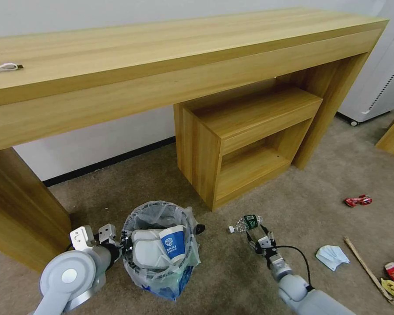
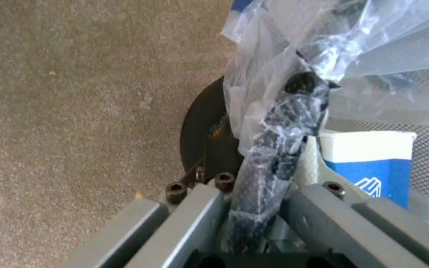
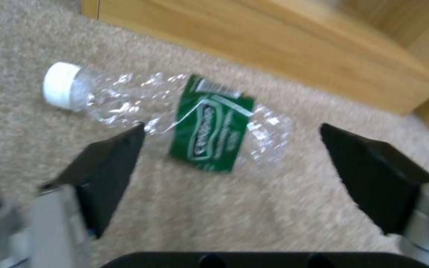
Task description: Pick up the trash bin and place the garbage on the floor into it.
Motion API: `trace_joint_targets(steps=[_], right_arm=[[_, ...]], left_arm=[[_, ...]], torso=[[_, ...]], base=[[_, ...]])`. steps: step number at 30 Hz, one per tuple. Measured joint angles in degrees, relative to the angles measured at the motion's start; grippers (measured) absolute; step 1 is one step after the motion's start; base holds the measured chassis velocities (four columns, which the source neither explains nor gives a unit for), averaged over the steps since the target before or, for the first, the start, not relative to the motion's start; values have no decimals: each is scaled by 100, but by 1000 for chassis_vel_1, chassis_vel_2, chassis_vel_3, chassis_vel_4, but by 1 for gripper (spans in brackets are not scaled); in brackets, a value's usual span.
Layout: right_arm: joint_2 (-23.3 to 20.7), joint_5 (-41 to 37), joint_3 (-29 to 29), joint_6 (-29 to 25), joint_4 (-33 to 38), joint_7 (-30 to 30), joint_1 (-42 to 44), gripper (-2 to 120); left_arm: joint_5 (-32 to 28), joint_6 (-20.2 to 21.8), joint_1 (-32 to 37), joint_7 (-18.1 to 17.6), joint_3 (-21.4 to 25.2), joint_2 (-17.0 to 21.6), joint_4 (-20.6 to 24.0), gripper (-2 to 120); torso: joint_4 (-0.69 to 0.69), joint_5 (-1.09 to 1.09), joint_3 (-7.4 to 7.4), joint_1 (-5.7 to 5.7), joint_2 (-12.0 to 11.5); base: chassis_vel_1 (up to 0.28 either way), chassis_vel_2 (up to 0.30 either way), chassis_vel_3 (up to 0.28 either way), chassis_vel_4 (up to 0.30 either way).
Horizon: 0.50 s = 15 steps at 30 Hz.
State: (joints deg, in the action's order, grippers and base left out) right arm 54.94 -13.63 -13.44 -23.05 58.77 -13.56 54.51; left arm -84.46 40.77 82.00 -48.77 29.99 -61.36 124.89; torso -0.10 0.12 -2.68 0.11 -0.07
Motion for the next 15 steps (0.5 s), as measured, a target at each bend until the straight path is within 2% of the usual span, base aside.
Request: trace_joint_targets(steps=[4, 15], right_arm=[[-142, 124, -5, -120, 52, 109, -16, 99], [-272, 366, 2, -485, -92, 422, -120, 98]], left_arm=[[48, 2, -12, 5, -42, -45, -6, 0], [81, -1, -30, 7, -50, -95, -11, 0]], torso=[[0, 1, 0, 0, 0], [0, 1, 0, 0, 0]], base=[[0, 0, 0, 0], [0, 0, 0, 0]])
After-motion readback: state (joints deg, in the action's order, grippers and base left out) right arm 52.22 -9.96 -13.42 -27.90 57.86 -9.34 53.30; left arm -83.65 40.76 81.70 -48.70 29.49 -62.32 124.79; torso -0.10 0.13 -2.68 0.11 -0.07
